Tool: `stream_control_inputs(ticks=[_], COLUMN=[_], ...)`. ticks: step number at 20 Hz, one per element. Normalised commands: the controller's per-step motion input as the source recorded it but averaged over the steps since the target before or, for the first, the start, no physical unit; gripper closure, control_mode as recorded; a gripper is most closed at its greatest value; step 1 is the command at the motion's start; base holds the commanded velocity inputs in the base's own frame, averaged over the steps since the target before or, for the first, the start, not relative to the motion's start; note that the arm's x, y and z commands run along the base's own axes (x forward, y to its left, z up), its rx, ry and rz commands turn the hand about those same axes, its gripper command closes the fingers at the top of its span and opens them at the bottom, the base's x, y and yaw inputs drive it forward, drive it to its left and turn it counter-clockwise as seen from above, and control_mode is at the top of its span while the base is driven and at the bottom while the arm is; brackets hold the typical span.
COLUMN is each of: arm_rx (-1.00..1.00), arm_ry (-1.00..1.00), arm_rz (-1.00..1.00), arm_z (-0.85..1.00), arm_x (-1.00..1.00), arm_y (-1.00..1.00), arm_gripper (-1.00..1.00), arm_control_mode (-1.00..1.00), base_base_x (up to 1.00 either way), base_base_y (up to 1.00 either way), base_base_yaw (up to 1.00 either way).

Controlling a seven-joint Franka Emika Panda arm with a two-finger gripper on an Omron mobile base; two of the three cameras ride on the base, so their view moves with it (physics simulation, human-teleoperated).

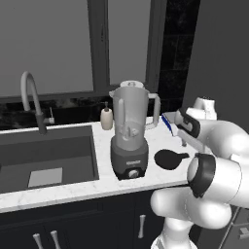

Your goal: Close the lid blender by securely placing the lid on top.

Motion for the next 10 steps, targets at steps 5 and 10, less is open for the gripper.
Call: stream_control_inputs(ticks=[5,10], arm_rx=[0.0,0.0], arm_ry=[0.0,0.0], arm_rz=[0.0,0.0], arm_z=[-0.29,-0.25], arm_x=[0.17,0.17], arm_y=[0.0,0.0], arm_gripper=[-1.0,-1.0], arm_control_mode=[-1.0,-1.0], base_base_x=[0.0,0.0], base_base_y=[0.0,0.0], base_base_yaw=[0.0,0.0])
